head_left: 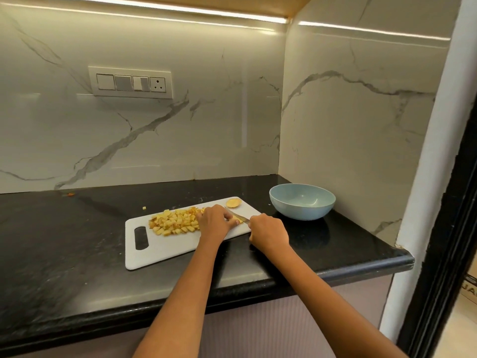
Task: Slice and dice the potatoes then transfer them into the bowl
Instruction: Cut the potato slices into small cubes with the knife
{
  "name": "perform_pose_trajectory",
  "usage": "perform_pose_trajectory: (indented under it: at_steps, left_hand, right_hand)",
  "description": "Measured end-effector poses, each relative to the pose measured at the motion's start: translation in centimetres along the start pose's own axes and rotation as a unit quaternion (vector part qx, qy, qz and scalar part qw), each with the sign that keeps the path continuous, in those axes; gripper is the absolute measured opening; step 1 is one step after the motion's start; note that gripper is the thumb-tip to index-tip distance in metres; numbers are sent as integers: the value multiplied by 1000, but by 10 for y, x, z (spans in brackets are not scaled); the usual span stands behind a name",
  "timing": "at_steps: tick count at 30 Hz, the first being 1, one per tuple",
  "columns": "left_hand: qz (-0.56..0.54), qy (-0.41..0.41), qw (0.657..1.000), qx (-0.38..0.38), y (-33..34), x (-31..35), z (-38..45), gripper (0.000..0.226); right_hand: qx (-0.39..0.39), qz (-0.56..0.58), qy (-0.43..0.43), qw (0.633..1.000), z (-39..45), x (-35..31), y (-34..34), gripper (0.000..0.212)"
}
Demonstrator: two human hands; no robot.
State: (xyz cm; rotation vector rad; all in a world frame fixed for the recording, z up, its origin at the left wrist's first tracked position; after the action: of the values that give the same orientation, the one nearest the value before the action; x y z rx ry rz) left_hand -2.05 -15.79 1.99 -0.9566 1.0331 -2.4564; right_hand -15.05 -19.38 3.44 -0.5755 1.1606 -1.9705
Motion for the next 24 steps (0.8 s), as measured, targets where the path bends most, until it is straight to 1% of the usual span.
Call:
perform_pose_trajectory:
  at_steps: [3, 7, 11, 17, 20, 22, 24]
  left_hand:
    - [1, -5, 1000, 8, 1, -1, 0, 21]
    - [-17, -1, 1000, 1, 4, -2, 1, 20]
    - [-19, 4, 1000, 3, 3, -4, 2, 21]
    - [-2, 6, 1000, 5, 2, -4, 1, 24]
    - [-28, -12, 999, 34, -1, -7, -2, 26]
    - [-25, -15, 998, 47, -5, -9, -4, 24]
    - [-6, -8, 999, 41, -6, -7, -4, 20]
  right_hand:
    - [-3, -8, -9, 1000, -5, 0, -3, 23]
    - [6, -27, -11, 1000, -18, 6, -3, 22]
    - [12, -29, -14, 999, -11, 1, -3, 21]
    - [28, 14, 28, 999, -9, 6, 0, 23]
    - [36, 38, 49, 997, -10, 11, 1, 22]
    - [37, 44, 51, 997, -10, 11, 2, 22]
    - [33, 50, 45, 997, -10, 9, 2, 22]
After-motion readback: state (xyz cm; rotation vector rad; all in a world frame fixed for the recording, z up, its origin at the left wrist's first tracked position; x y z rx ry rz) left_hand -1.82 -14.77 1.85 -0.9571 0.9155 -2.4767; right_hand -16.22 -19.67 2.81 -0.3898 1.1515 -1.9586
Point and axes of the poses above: each hand's wrist, its own z-axis towards the middle knuckle, its own y-axis out of the palm, x = y × z, the point moved 3 cm from there along z, towards the middle knuckle, and after that the axes turned 10 degrees about x, right-handed, at the moved point
